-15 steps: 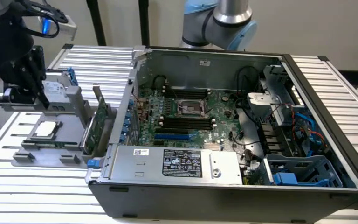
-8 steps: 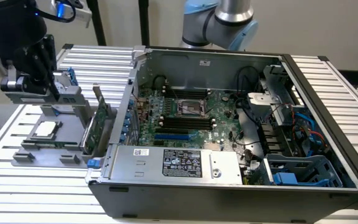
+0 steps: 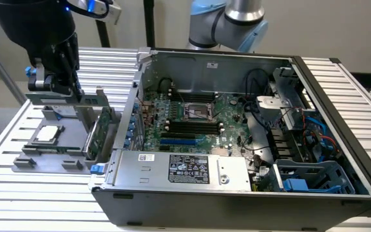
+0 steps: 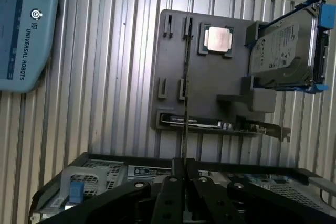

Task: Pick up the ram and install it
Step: 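Pick up the ram and move it above insertion slot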

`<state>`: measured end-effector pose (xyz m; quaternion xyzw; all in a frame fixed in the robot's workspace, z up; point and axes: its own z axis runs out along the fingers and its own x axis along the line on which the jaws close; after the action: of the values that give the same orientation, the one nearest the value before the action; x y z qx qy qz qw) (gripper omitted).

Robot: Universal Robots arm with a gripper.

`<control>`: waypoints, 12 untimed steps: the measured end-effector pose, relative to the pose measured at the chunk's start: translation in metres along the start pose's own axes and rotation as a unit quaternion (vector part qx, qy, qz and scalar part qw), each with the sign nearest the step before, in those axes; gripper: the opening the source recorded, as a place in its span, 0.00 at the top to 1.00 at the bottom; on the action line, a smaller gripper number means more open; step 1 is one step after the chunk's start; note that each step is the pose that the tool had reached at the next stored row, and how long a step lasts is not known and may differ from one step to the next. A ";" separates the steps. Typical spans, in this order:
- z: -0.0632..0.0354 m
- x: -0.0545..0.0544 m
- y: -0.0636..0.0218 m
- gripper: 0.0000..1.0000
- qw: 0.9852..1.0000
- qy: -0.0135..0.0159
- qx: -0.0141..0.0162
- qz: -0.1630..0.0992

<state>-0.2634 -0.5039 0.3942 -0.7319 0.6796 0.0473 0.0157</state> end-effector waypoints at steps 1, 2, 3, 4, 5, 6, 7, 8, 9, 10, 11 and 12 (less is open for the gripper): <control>-0.0002 0.000 -0.0045 1.00 1.000 0.000 0.000 0.000; -0.0005 0.001 -0.0089 1.00 1.000 0.000 -0.001 0.000; -0.0007 0.001 -0.0135 1.00 1.000 0.000 -0.001 0.000; -0.0009 0.001 -0.0180 1.00 1.000 0.000 -0.001 0.000; -0.0011 0.002 -0.0227 1.00 1.000 0.000 -0.002 0.000; -0.0013 0.002 -0.0272 1.00 1.000 0.000 -0.002 0.000; -0.0015 0.002 -0.0316 1.00 1.000 0.000 -0.003 0.000; -0.0017 0.003 -0.0361 1.00 1.000 0.000 -0.004 0.000; -0.0019 0.003 -0.0406 1.00 1.000 0.000 -0.005 0.000; -0.0020 0.003 -0.0451 1.00 1.000 0.000 -0.006 0.000; -0.0023 0.003 -0.0500 1.00 1.000 0.000 -0.007 0.001; -0.0023 0.004 -0.0545 1.00 1.000 -0.001 -0.007 0.001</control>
<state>-0.2088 -0.5035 0.3940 -0.7316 0.6797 0.0527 0.0107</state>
